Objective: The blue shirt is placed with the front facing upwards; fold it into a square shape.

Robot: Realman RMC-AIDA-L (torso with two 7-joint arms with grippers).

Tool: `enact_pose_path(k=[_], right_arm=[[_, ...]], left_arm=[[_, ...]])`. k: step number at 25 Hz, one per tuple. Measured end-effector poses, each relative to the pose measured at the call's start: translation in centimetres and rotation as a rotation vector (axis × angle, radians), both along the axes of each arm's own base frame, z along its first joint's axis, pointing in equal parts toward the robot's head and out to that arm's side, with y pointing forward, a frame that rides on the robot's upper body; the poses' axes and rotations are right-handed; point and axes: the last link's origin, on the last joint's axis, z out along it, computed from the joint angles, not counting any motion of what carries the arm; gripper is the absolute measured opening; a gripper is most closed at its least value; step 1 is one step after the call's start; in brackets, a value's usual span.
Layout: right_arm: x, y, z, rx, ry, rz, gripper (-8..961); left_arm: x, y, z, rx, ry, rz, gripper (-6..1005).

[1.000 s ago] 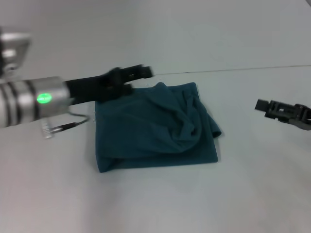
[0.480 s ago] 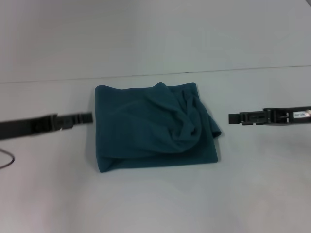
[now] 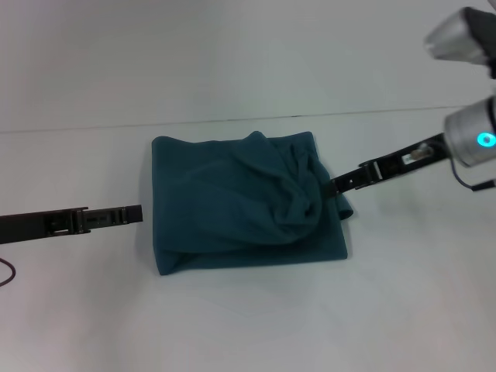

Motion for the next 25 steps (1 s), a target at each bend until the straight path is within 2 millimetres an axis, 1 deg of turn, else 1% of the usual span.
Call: enact_pose_path(k=[2,4,8,13,16,20,25], right_arm=[[-1.0,0.5,-0.5,-0.017,-0.07,0.036,828],[-1.9,0.9,-0.5,-0.017,-0.116,0.047,827],[-3.4,1.5,-0.8,-0.008,-0.154,-0.005,827],[-4.9,1.6,-2.2,-0.024,-0.179,-0.073,827],[-5.3,1.7,-2.8,-0.017,-0.233,-0.097,828],[-5.1,1.6,-3.5,-0.009,-0.296,-0.108,828],[-5.2,1.7,-3.6,-0.004,-0.301,-0.11,827]], left_arm=[[0.0,0.0,0.0,0.0,-0.002,0.001,949],[0.0,0.0,-0.1,-0.001,-0.008,0.004,949],[0.1,0.0,-0.3,0.002,-0.018,0.01,949],[0.1,0.1,-0.2,0.016,-0.031,0.021,949],[0.0,0.2,0.1,0.031,-0.046,0.027,949],[0.1,0.2,0.3,0.043,-0.061,0.029,949],[0.1,0.2,0.3,0.045,-0.064,0.028,949]])
